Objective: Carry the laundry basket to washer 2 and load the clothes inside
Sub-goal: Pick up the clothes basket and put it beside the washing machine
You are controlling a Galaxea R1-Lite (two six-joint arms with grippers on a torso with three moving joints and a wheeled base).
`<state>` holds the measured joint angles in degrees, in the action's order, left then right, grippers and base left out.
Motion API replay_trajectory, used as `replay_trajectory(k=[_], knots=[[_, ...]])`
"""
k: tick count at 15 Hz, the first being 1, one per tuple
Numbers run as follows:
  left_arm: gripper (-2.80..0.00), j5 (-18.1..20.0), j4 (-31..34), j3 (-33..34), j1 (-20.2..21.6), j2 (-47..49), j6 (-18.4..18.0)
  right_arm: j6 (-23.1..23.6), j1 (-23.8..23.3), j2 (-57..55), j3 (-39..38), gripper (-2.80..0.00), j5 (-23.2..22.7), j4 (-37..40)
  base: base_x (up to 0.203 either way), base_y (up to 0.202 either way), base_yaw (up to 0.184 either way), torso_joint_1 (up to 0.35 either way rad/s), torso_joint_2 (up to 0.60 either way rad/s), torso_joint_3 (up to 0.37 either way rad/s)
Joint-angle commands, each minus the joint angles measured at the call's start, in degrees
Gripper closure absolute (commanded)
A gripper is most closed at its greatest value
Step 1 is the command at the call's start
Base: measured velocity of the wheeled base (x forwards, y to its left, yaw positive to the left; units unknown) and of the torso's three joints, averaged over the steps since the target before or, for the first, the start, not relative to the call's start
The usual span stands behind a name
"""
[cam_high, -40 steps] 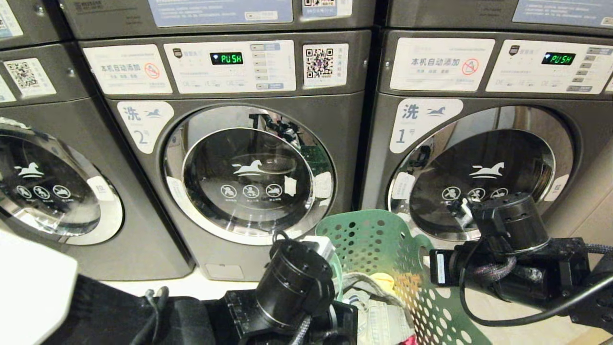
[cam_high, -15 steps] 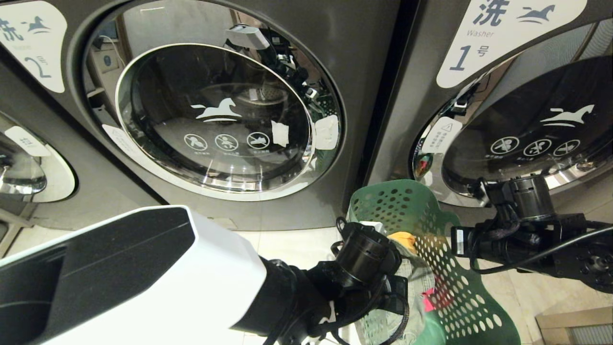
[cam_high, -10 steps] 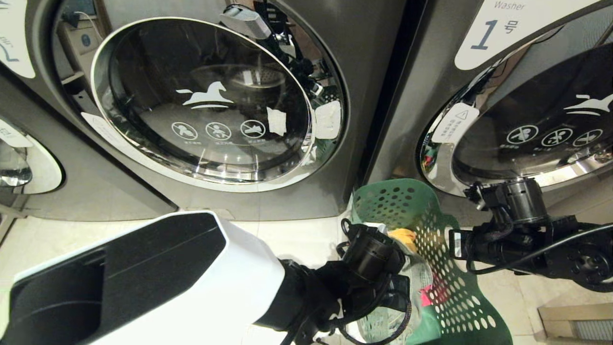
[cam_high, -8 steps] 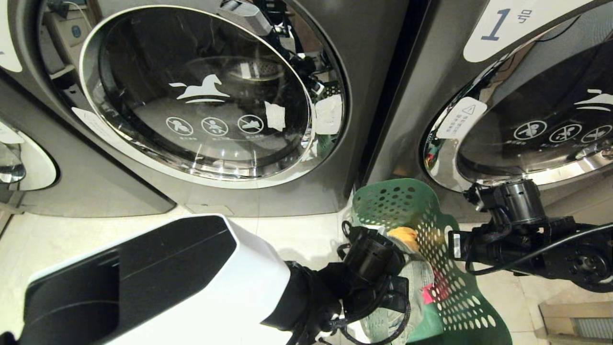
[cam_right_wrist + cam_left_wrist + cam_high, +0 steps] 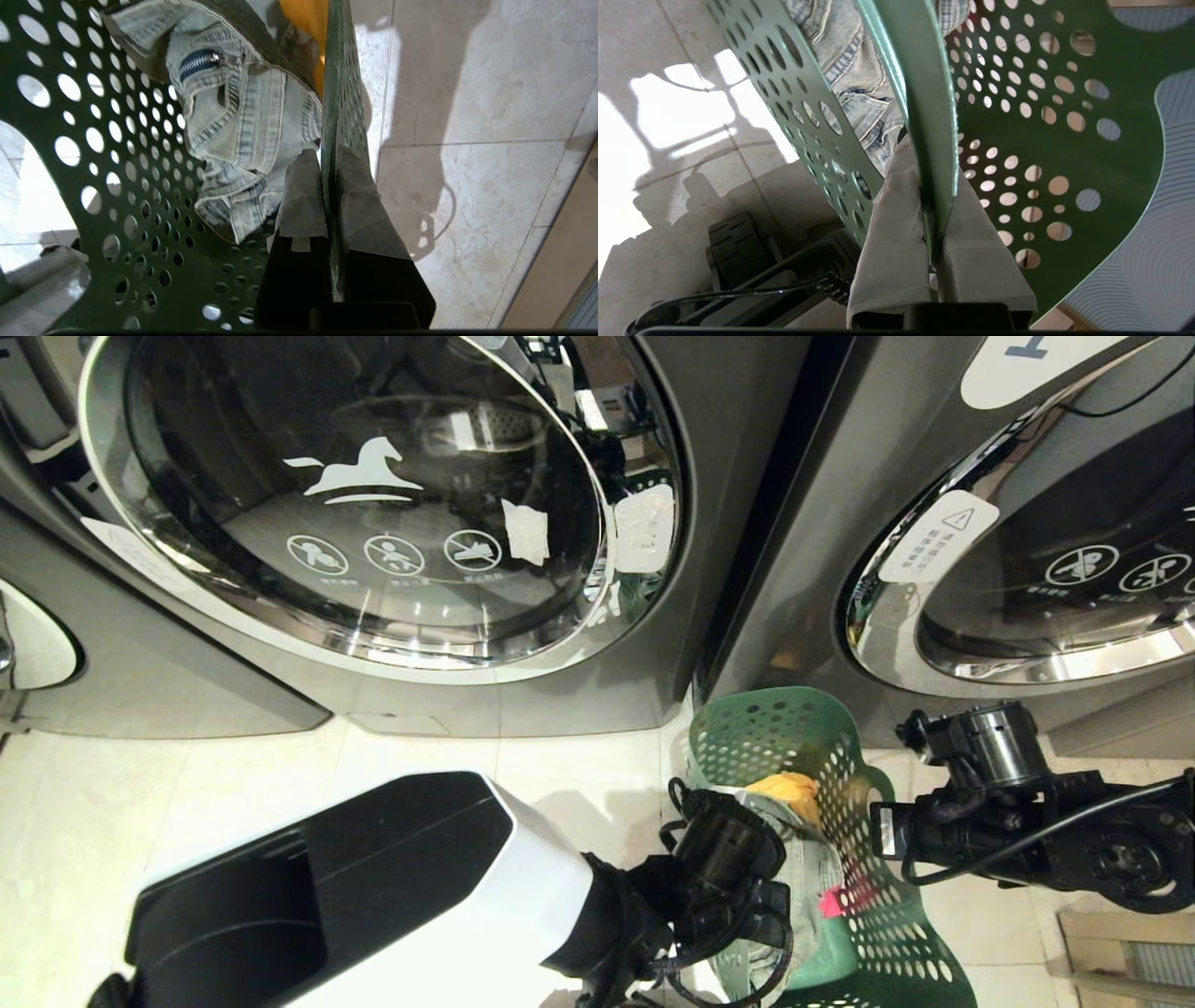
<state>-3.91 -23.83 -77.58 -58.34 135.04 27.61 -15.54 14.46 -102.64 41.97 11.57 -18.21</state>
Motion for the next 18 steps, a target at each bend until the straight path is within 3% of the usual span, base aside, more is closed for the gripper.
replay_trajectory(k=[1, 3, 10, 13, 14, 18], knots=[[0.00, -0.04, -0.12, -0.47, 0.69, 1.60, 0.08, -0.05, -0.02, -2.91, -1.42, 0.00, 0.11, -3.73, 0.000, 0.000, 0.000, 0.000, 0.00, 0.000], [0.00, -0.04, -0.43, -0.52, 0.91, 2.14, -0.19, 0.07, 0.04, -4.50, -2.86, 0.00, 0.29, -8.20, 0.000, 0.000, 0.000, 0.000, 0.00, 0.000], [0.00, -0.14, -0.85, -1.45, 2.21, 3.00, 0.30, 0.51, 0.04, -5.12, -1.80, 0.00, 0.30, -8.34, 0.000, 0.000, 0.000, 0.000, 0.00, 0.000], [0.00, -2.17, -0.52, -3.46, 2.44, 4.46, 0.86, 0.51, 0.04, -5.56, -1.63, 0.00, 0.21, -8.43, 0.000, 0.000, 0.000, 0.000, 0.00, 0.000], [-2.80, -2.96, -0.75, -4.02, 2.44, 5.29, 0.62, 0.51, 0.04, -5.68, -1.63, 0.00, 0.21, -8.43, 0.000, 0.000, 0.000, 0.000, 0.00, 0.000], [-2.80, -3.67, -0.25, -4.16, 2.53, 5.49, 0.25, 0.44, -0.04, -6.04, -1.28, 0.00, 0.25, -8.43, 0.000, 0.000, 0.000, 0.000, 0.00, 0.000]])
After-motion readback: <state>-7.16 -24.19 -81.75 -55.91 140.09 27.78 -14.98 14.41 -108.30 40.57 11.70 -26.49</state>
